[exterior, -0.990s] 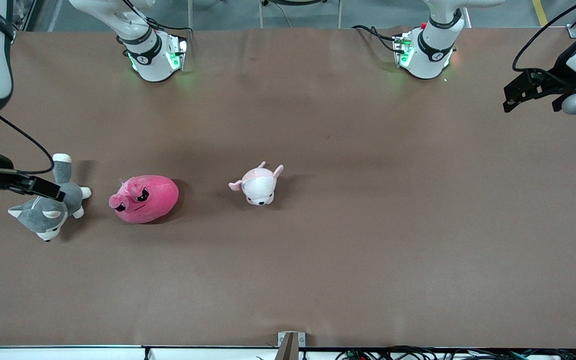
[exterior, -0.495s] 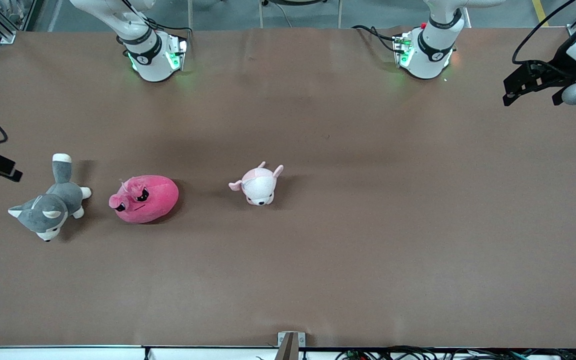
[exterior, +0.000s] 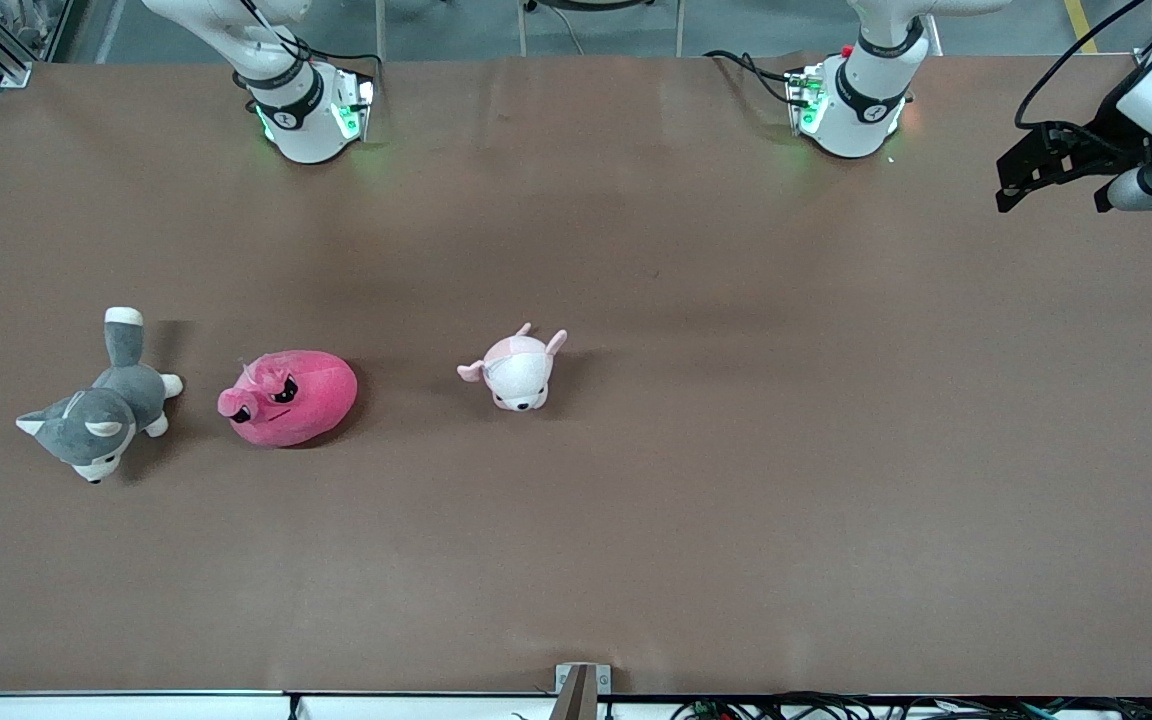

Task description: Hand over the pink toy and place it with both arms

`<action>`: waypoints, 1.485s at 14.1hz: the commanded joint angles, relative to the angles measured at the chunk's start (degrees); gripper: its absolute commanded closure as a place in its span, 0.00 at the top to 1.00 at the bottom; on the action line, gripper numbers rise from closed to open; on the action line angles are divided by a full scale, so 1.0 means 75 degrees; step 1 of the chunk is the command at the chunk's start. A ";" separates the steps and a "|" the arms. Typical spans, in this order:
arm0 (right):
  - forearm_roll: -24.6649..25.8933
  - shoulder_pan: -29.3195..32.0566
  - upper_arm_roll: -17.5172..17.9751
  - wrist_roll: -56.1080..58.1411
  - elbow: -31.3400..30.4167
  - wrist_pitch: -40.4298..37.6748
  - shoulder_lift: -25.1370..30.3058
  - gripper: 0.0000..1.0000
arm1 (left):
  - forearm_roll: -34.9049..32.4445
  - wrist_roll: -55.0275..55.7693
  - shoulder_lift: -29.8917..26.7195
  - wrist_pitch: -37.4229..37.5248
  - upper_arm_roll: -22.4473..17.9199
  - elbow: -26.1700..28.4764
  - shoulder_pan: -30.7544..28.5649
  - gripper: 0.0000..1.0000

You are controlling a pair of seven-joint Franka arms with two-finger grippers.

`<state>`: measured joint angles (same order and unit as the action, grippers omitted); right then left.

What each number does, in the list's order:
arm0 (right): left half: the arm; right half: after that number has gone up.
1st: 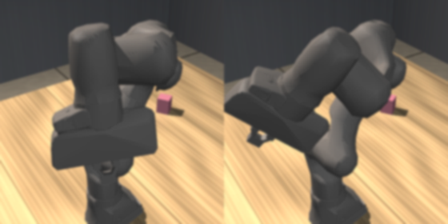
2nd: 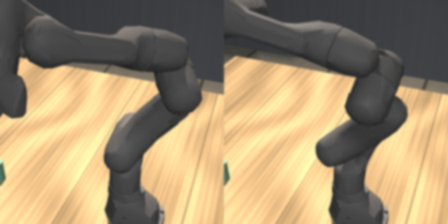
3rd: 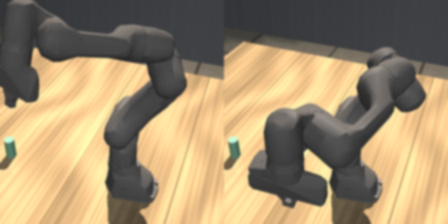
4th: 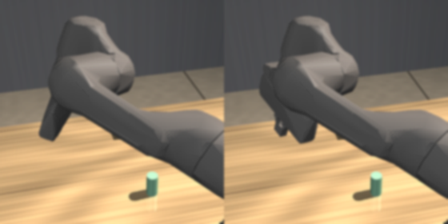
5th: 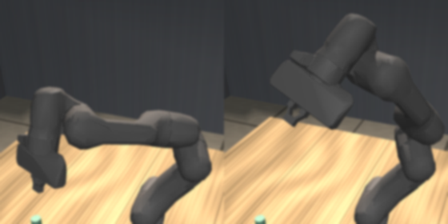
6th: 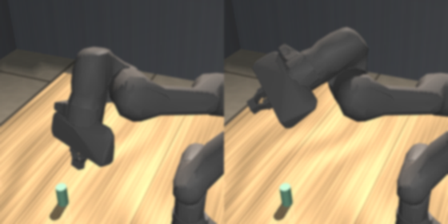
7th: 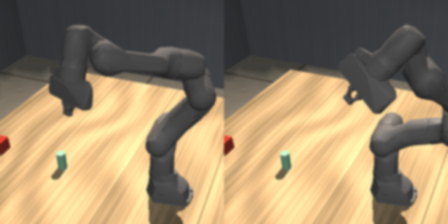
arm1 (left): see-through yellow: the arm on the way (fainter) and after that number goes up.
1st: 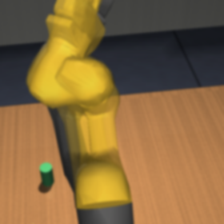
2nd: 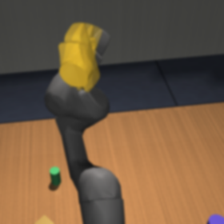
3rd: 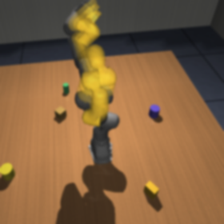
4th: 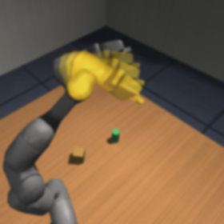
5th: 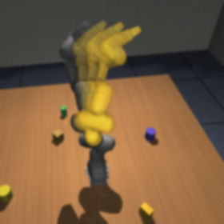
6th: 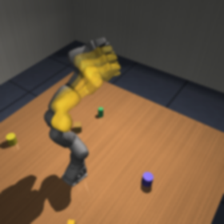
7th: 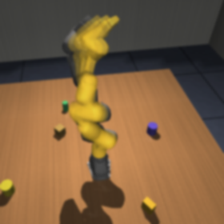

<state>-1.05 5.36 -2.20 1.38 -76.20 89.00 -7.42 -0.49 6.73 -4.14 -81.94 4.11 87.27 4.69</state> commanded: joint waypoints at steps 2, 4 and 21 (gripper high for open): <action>0.0281 0.0153 0.0294 0.0004 -0.1426 0.0459 0.0999 1.00 | 0.0100 -0.0194 -0.0070 0.0004 -0.0044 0.0095 -0.0098 1.00; 0.0246 0.0141 0.0294 0.0004 -0.2177 0.0718 0.1550 1.00 | 0.0100 -0.0218 -0.0070 -0.0089 -0.0068 0.0269 -0.0110 1.00; 0.0421 0.0153 0.0259 0.0133 -0.2719 0.0602 0.1904 1.00 | 0.0030 -0.0218 -0.0117 -0.0324 -0.0056 0.0470 -0.0251 1.00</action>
<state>0.70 5.69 -1.19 1.74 -94.18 92.62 4.68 0.37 6.46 -4.12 -84.09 3.49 90.53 3.14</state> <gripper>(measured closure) 0.000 0.000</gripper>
